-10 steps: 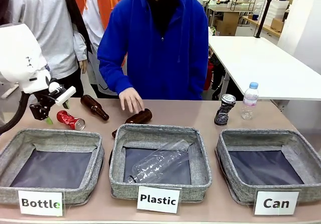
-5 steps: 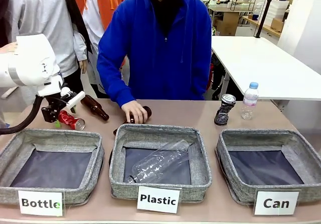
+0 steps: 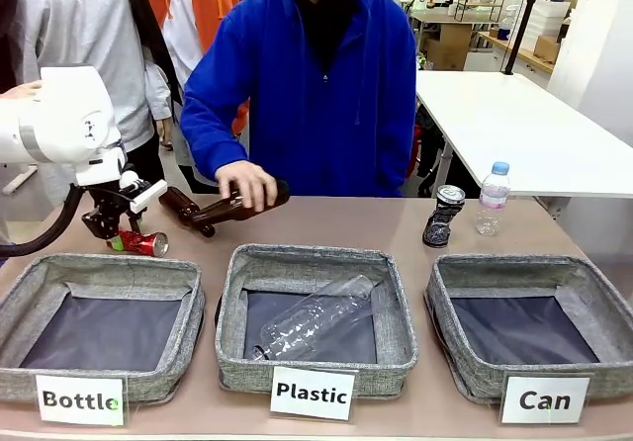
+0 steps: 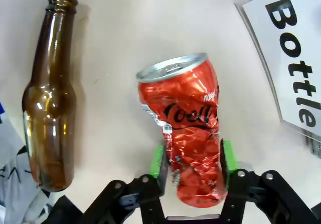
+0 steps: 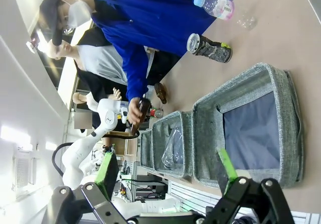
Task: Sort the can waste into the basket.
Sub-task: Pick up the can waste from the table and place it in the right Fabric basket.
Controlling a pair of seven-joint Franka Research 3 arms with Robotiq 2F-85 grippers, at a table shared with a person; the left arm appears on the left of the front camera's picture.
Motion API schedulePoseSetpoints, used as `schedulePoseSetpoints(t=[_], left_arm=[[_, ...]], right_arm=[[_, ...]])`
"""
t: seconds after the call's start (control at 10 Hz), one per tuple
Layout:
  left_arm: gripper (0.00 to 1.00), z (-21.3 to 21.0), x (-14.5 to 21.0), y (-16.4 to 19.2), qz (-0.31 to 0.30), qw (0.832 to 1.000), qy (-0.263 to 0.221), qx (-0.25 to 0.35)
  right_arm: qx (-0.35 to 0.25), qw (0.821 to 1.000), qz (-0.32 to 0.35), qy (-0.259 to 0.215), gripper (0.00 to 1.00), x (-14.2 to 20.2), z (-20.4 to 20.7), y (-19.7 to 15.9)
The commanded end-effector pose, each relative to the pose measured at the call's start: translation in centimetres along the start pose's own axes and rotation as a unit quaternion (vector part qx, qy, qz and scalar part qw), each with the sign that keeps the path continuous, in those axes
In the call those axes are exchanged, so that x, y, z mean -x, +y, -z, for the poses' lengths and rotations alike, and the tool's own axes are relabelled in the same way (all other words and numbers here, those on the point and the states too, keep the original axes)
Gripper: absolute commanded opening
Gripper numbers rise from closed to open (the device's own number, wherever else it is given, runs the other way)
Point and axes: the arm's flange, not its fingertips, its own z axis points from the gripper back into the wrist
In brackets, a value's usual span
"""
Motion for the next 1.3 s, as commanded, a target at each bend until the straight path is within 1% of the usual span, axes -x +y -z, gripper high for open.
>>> schedulePoseSetpoints(t=[0.0,0.1,0.2,0.3,0.4,0.5,0.6,0.7,0.8,0.9,1.0,1.1,1.2], left_arm=[[0.0,0.0,0.2,0.9,-0.006,1.0,0.005,0.015],[0.0,0.0,0.1,0.9,-0.008,1.0,0.004,0.014],[0.0,-0.2,0.3,0.9,-0.026,1.0,0.014,0.011],[0.0,-1.0,0.9,0.2,-0.033,0.999,0.003,0.001],[0.0,-2.6,2.3,-1.3,-0.055,0.998,0.003,-0.011],[0.0,-5.1,4.2,-4.4,-0.073,0.997,-0.007,-0.027],[0.0,-8.1,5.3,-9.8,-0.083,0.996,-0.024,-0.037],[0.0,-10.5,5.3,-15.2,-0.085,0.992,-0.04,-0.081],[0.0,-11.9,5.6,-20.1,-0.121,0.982,-0.049,-0.14],[0.0,-12.5,6.9,-23.9,-0.185,0.963,-0.055,-0.186],[0.0,-12.4,8.4,-26.4,-0.238,0.945,-0.074,-0.212],[0.0,-11.8,9.4,-28.0,-0.246,0.934,-0.102,-0.24],[0.0,-11.5,9.7,-28.8,-0.243,0.922,-0.142,-0.265]], right_arm=[[-0.01,1.0,-0.014,-0.005,1.0,-0.3,-0.1,0.1],[-0.01,1.0,-0.014,-0.005,1.0,-0.3,-0.1,0.1],[-0.01,1.0,-0.014,-0.005,1.0,-0.3,-0.1,0.1],[-0.01,1.0,-0.014,-0.005,1.0,-0.3,-0.1,0.1],[-0.01,1.0,-0.014,-0.005,1.0,-0.3,-0.1,0.1],[-0.01,1.0,-0.014,-0.005,1.0,-0.3,-0.1,0.1],[-0.01,1.0,-0.014,-0.005,1.0,-0.3,-0.1,0.1],[-0.01,1.0,-0.014,-0.005,1.0,-0.3,-0.1,0.1],[-0.01,1.0,-0.014,-0.005,1.0,-0.3,-0.1,0.1],[-0.01,1.0,-0.014,-0.005,1.0,-0.3,-0.1,0.1],[-0.01,1.0,-0.014,-0.005,1.0,-0.3,-0.1,0.1],[-0.01,1.0,-0.014,-0.005,1.0,-0.3,-0.1,0.1],[-0.01,1.0,-0.014,-0.005,1.0,-0.3,-0.1,0.1]])
